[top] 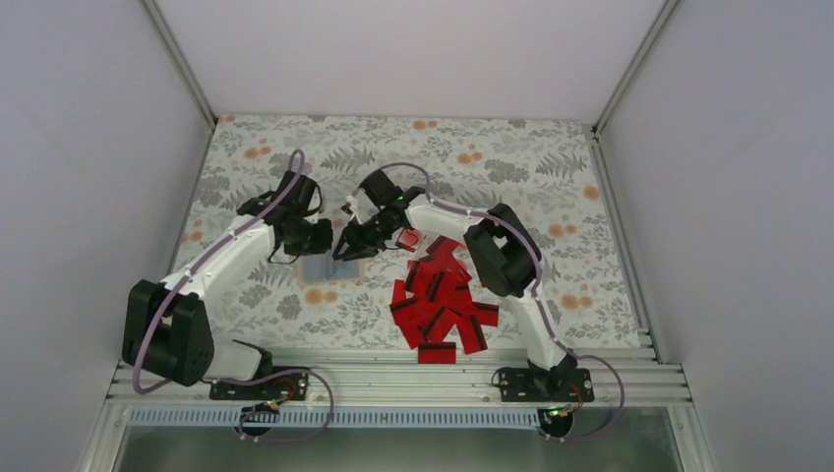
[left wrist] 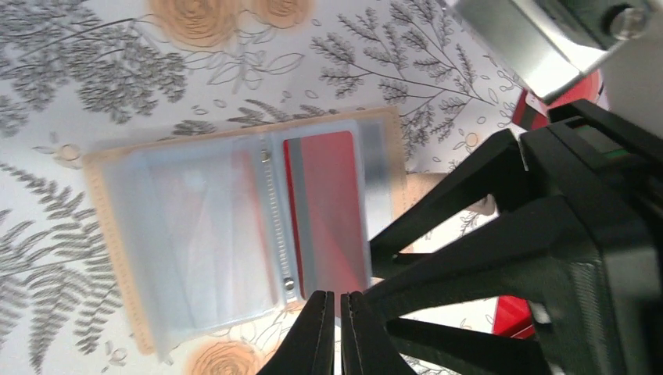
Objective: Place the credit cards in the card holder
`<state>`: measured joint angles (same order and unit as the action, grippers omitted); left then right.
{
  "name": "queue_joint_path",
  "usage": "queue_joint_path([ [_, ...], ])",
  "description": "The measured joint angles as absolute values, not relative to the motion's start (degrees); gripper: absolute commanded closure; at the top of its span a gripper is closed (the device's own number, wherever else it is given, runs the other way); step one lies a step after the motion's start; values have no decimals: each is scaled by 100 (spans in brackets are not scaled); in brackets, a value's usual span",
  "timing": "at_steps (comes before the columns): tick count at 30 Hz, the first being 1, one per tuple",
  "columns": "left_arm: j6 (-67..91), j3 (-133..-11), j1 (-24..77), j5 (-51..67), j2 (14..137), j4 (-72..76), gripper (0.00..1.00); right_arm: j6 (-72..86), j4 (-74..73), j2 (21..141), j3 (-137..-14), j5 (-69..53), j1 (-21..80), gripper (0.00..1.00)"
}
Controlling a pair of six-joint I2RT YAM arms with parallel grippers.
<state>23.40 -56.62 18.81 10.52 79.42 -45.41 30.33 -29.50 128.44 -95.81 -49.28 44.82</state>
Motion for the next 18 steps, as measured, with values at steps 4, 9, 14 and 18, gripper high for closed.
queue_joint_path([
  [4, 2338, -5618, 1737, 921, 7638, -4755, 94, 3009, -2958, 13185, -10020, -5098, 4644, 65],
  [9, 2335, -5616, 1562, 781, 7303, -5002, 94, 3006, -2936, 13598, -10492, -5317, 4810, 65],
  [14, 2338, -5592, 1431, 626, 6995, -5277, 92, 3039, -2895, 14108, -11069, -5507, 4921, 65],
  [18, 2342, -5592, 1385, 486, 6792, -5478, 92, 3013, -2941, 14188, -11255, -5518, 4947, 64],
])
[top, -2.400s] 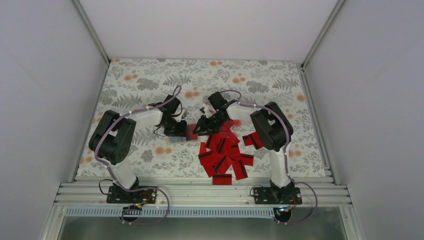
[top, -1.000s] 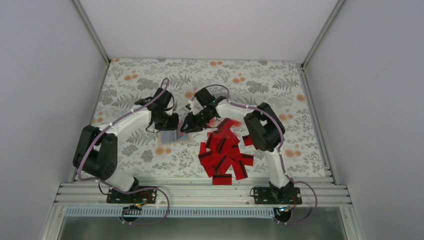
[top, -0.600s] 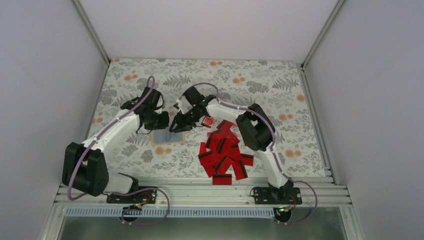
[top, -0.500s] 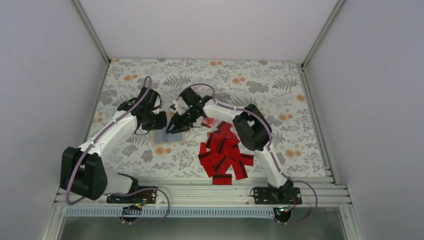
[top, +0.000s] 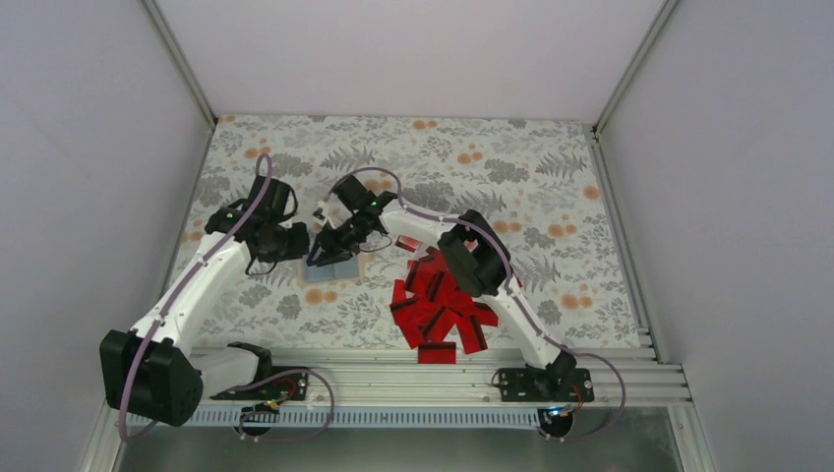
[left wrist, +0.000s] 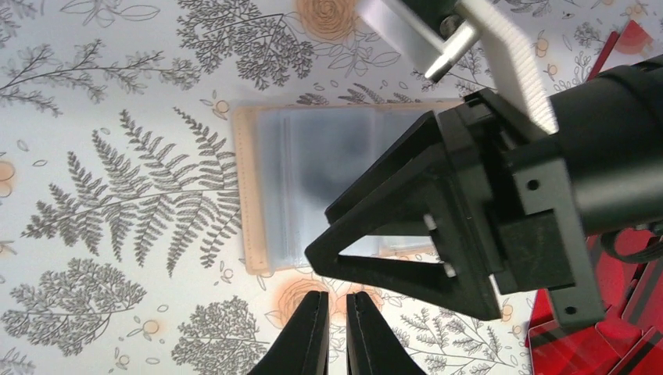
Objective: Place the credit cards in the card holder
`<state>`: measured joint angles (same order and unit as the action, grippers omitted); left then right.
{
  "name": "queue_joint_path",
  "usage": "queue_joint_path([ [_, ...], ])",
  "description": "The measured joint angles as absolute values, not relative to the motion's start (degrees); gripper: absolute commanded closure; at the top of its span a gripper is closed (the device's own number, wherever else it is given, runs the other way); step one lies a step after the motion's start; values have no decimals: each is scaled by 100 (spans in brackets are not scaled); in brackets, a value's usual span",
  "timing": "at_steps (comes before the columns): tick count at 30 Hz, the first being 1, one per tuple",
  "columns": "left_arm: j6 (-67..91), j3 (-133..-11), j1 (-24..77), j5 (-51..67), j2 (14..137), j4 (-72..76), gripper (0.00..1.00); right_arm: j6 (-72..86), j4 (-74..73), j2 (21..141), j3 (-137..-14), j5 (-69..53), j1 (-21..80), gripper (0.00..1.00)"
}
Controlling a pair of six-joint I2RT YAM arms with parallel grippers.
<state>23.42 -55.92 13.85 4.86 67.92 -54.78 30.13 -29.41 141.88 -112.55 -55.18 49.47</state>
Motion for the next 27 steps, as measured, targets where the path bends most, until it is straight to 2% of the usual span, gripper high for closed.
queue_joint_path([
  [5, 2429, -5592, 1361, 403, 6689, -5618, 91, 2735, -3173, 13955, -11284, -5297, 4947, 65],
  [10, 2532, -5592, 1361, 414, 6600, -5625, 89, 2436, -3481, 12892, -10659, -4637, 4888, 64],
  [18, 2408, -5481, 1387, 923, 6506, -5264, 79, 2373, -3662, 10556, -8833, -3020, 4213, 61],
  [21, 2241, -5433, 1496, 1293, 6532, -4978, 71, 2416, -3756, 9950, -7874, -2408, 3889, 59],
  [27, 1868, -5295, 2224, 2025, 6906, -4178, 63, 2733, -4051, 9011, -6560, -1846, 3428, 49],
])
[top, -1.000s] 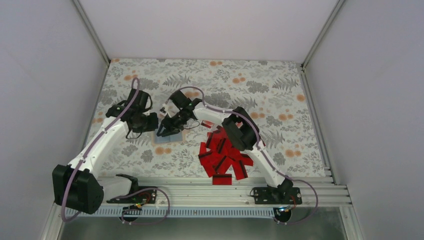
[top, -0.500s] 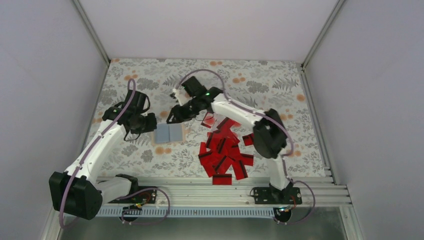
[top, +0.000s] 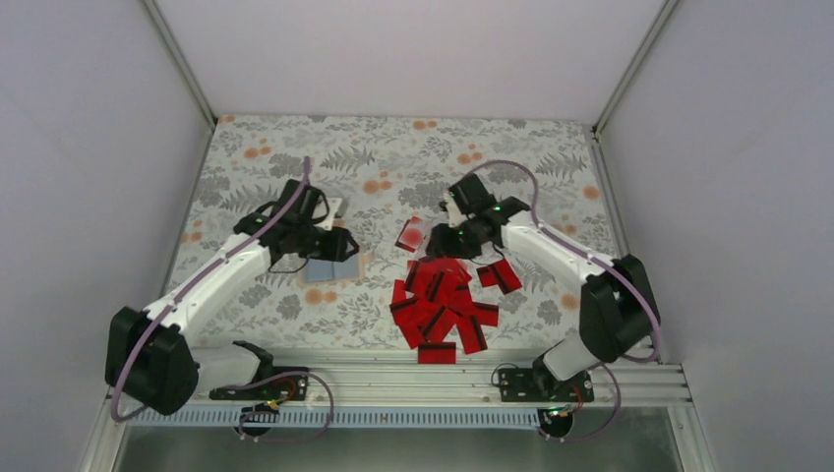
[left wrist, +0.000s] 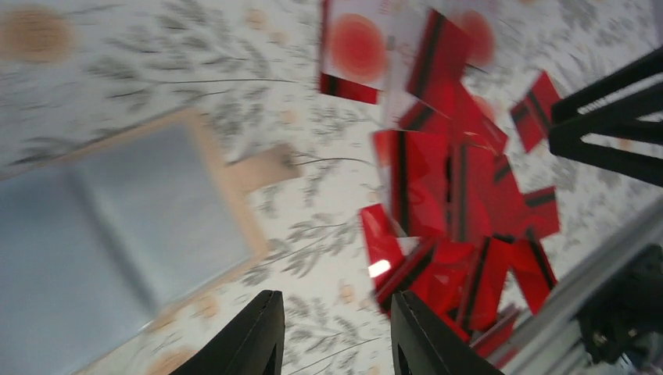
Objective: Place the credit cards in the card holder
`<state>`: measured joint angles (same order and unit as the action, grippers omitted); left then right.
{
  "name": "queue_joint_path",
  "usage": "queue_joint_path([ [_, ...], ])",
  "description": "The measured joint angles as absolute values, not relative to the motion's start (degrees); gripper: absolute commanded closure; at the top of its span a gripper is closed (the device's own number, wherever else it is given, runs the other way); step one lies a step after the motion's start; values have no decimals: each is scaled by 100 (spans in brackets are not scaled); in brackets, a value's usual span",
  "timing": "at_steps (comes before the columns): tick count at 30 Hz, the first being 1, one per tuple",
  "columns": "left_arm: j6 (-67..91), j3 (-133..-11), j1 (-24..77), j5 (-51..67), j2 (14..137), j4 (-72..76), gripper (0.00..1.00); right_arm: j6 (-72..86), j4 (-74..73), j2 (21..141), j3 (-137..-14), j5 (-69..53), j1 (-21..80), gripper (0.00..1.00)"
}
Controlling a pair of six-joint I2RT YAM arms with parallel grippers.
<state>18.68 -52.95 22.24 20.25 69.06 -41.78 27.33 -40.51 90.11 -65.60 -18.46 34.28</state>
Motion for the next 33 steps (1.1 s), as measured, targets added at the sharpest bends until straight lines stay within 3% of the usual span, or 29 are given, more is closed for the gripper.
queue_joint_path([
  [3, 1802, -5282, 2617, 2401, 7297, -3745, 63, 3070, -4250, 8589, -6058, -1726, 3087, 44],
  [6, 1758, -5308, 2895, 2749, 7800, -3387, 62, 3409, -4466, 8414, -5811, -1688, 2864, 31],
  [9, 1710, -5527, 3074, 2974, 8372, -3216, 60, 3715, -4644, 8230, -5629, -1625, 2751, 27],
  [19, 1730, -6936, 3378, 3052, 9950, -2961, 63, 4313, -3839, 8060, -5105, -2320, 2097, 29],
  [33, 1885, -9561, 3719, 2777, 12374, -3605, 64, 4576, -2377, 9091, -5024, -3153, 1570, 38],
])
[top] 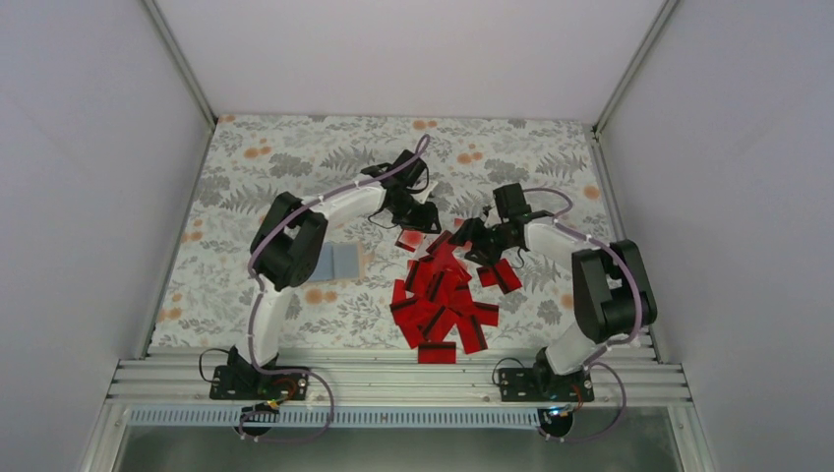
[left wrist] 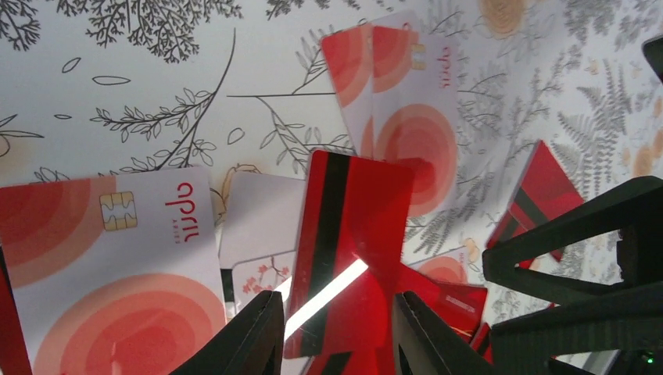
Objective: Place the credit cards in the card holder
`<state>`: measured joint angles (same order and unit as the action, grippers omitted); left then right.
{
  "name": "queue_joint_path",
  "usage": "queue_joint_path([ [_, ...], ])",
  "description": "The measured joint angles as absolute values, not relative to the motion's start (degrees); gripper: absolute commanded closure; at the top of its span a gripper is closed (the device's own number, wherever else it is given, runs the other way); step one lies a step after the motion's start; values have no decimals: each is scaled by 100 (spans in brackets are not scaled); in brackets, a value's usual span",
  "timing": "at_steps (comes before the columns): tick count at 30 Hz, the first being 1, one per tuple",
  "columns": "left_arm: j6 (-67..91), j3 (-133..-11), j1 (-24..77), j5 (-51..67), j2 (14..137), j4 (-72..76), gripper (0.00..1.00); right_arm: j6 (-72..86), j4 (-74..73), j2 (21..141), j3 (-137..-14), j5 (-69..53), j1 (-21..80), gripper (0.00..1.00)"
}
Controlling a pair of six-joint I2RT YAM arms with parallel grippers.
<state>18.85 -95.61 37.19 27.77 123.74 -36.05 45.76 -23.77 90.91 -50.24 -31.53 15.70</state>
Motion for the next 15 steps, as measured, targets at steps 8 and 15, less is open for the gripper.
queue_joint_path([
  [8, 1485, -10173, 3715, 2749, 13023, -4080, 64, 4593, -1861, 9826, -4984, -3380, 1507, 42],
  [15, 1197, -10302, 3715, 2829, 13200, -4316, 64, 4602, -1531, 9972, -4987, -3524, 1492, 45],
])
